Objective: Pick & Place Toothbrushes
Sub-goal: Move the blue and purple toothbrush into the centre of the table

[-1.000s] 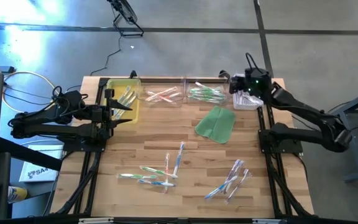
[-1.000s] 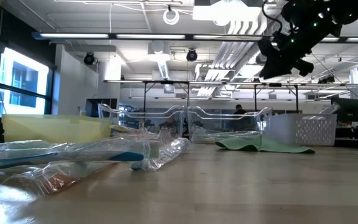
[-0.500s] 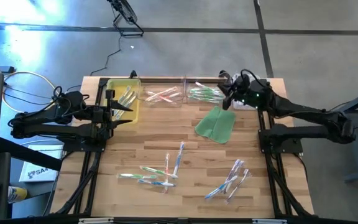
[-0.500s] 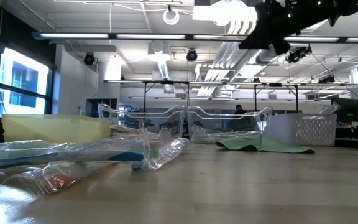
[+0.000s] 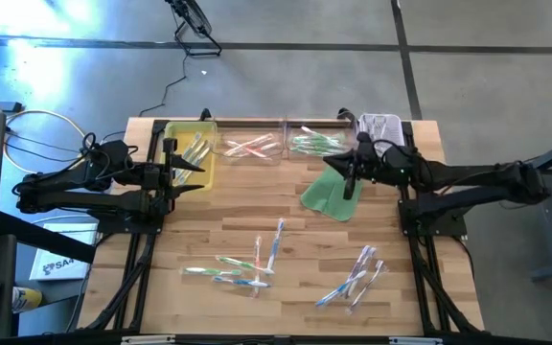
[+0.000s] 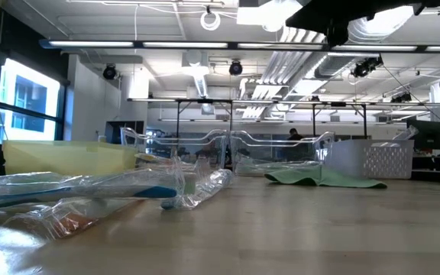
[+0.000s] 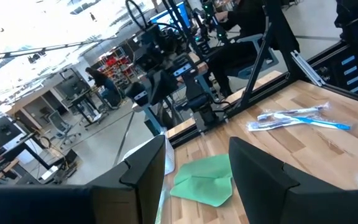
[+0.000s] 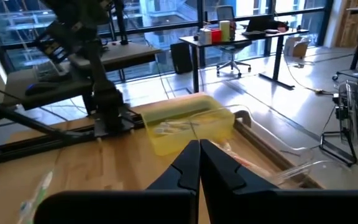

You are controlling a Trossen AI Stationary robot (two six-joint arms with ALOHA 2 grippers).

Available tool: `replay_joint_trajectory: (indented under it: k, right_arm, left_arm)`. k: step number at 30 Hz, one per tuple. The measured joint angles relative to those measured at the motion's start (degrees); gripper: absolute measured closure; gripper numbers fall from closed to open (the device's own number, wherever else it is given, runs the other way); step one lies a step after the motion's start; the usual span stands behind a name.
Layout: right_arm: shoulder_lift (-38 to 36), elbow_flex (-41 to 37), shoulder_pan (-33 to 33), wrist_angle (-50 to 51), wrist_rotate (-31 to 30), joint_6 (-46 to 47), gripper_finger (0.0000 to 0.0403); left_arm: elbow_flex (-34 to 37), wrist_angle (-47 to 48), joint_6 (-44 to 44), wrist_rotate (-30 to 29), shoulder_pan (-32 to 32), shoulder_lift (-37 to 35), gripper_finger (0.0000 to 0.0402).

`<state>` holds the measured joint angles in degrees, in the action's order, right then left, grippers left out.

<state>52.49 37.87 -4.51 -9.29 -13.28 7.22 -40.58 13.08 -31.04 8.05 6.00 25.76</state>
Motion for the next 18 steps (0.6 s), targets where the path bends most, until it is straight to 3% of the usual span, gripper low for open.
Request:
replay_joint_trajectory:
  k: [9,18]
  right_arm:
    - [0.00,0.00,11.15,0.41,-8.79,-0.04,0.0401]
    - [0.00,0.00,18.19,2.75,-15.18,0.07,0.0401]
  left_arm:
    - [0.00,0.00,0.06,-0.04,0.00,0.00,0.0230]
    - [0.00,0.00,0.06,-0.09,0.00,0.00,0.0230]
